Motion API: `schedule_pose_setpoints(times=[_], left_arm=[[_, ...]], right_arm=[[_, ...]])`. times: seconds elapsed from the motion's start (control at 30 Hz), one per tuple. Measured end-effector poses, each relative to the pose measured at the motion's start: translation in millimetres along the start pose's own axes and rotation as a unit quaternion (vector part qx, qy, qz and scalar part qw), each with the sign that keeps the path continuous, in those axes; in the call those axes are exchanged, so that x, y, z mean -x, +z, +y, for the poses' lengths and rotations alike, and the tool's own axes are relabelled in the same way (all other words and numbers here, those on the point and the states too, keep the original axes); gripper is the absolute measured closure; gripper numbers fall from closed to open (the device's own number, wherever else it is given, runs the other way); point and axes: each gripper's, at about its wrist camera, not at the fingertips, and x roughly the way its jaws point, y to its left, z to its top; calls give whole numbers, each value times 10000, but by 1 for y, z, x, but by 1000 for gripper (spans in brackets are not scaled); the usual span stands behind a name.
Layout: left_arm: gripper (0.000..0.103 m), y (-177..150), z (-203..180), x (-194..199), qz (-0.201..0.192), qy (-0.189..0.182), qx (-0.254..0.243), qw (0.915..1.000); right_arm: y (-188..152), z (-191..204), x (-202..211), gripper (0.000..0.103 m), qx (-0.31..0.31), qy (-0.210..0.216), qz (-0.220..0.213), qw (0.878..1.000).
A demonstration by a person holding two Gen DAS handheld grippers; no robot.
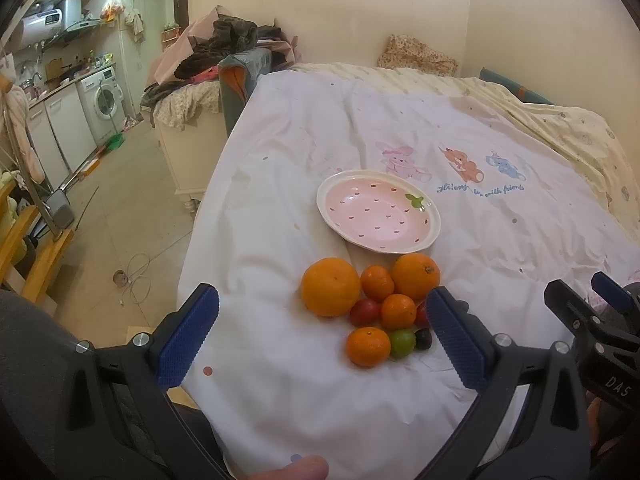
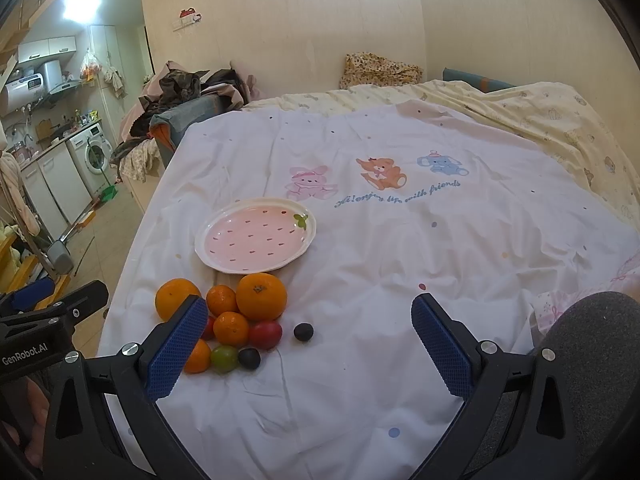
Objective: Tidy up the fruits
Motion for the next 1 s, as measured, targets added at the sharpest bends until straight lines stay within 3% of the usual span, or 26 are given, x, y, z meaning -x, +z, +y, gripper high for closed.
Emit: schedule_pose_setpoints(times=[1.0], left_arm=[[1,4,3,1,-11,12,32,10000]], right_arm=[[-1,-2,-1,0,-14,-11,17,10000]])
